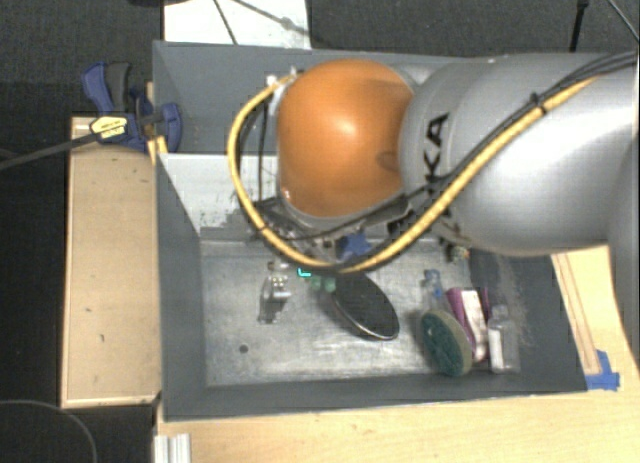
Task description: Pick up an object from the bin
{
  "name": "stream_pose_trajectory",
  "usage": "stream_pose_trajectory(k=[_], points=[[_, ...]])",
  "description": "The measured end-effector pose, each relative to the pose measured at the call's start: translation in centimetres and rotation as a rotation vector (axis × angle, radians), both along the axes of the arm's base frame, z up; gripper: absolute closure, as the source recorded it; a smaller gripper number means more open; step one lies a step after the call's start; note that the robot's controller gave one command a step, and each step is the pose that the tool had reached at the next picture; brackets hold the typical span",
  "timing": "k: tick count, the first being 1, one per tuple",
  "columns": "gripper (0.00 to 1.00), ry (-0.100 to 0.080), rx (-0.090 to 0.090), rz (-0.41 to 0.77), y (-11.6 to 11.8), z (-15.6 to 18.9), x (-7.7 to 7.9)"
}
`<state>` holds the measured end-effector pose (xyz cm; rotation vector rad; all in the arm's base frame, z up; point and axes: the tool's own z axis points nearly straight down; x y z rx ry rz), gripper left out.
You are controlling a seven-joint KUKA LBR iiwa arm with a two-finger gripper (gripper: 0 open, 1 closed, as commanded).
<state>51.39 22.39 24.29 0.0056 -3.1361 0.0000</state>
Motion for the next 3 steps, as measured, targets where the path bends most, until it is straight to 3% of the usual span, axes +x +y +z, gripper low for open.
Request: stream_pose_trajectory(k=[1,2,3], points=[[0.0,0.0,0.0,0.423,-4.4,-14.2,-3.3],[0.0,-0.014,0.002,0.248,-7.5,-7.5,0.8],[0.0,-0.01,-0.003,0.312,-17.4,-10.2,4.2]])
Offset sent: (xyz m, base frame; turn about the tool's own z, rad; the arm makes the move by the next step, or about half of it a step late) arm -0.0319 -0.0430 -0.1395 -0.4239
